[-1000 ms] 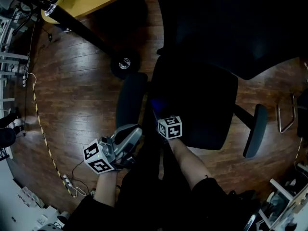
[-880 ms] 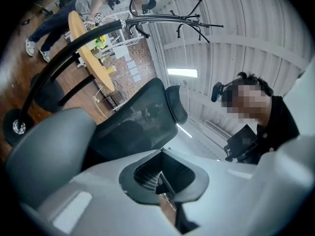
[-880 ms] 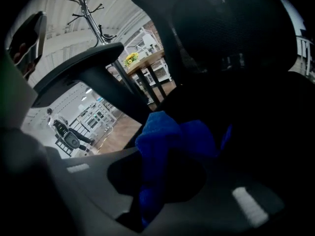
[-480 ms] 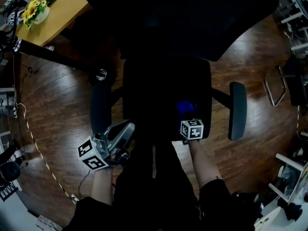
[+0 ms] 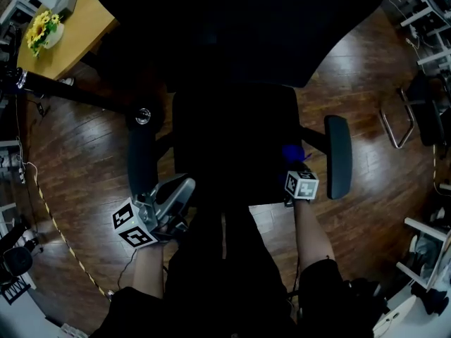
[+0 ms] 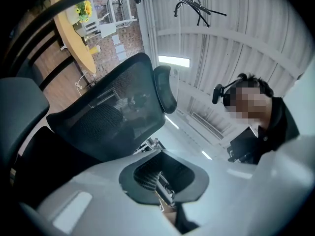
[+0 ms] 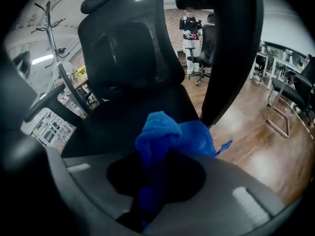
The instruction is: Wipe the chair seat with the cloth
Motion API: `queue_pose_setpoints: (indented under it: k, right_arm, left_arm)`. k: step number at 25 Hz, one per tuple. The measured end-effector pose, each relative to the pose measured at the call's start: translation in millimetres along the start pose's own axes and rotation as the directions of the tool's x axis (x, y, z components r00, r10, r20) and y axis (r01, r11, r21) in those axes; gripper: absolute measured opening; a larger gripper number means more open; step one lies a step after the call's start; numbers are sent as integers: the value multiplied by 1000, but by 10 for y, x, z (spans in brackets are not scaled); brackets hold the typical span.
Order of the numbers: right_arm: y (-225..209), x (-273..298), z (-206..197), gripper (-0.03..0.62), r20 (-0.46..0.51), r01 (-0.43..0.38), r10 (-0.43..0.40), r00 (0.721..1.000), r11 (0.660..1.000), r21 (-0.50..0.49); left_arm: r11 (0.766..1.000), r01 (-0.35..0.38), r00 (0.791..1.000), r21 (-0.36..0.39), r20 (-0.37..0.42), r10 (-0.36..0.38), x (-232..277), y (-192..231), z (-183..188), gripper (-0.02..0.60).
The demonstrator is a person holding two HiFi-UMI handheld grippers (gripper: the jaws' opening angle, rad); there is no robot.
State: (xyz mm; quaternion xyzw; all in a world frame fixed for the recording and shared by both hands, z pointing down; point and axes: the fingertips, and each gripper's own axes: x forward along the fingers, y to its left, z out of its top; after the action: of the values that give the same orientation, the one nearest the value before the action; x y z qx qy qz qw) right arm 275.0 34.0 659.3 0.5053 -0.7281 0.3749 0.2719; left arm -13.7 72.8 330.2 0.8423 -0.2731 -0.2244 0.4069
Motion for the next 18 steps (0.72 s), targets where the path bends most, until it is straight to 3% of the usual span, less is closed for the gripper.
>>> queue_pose_setpoints:
  k: [5, 9, 13, 18]
  right_arm:
    - [58, -28, -68, 63, 44, 11, -12, 999, 1000, 29]
    - [890, -68, -169, 62, 49, -140, 137, 989, 989, 49]
    - [2050, 185, -363, 63, -39, -336, 337, 941, 941, 36]
    - [3243, 507, -699, 63, -161, -499, 489, 857, 867, -20]
  left_arm:
    - [999, -29, 998, 16, 51, 28, -149, 25, 134, -8]
    - [998, -53, 993, 33, 107, 49, -326, -6, 287, -8]
    - [994, -94, 981, 47, 174, 85, -562, -26, 443, -8]
    - [988, -150, 969, 39, 202, 140, -842, 47, 461, -8]
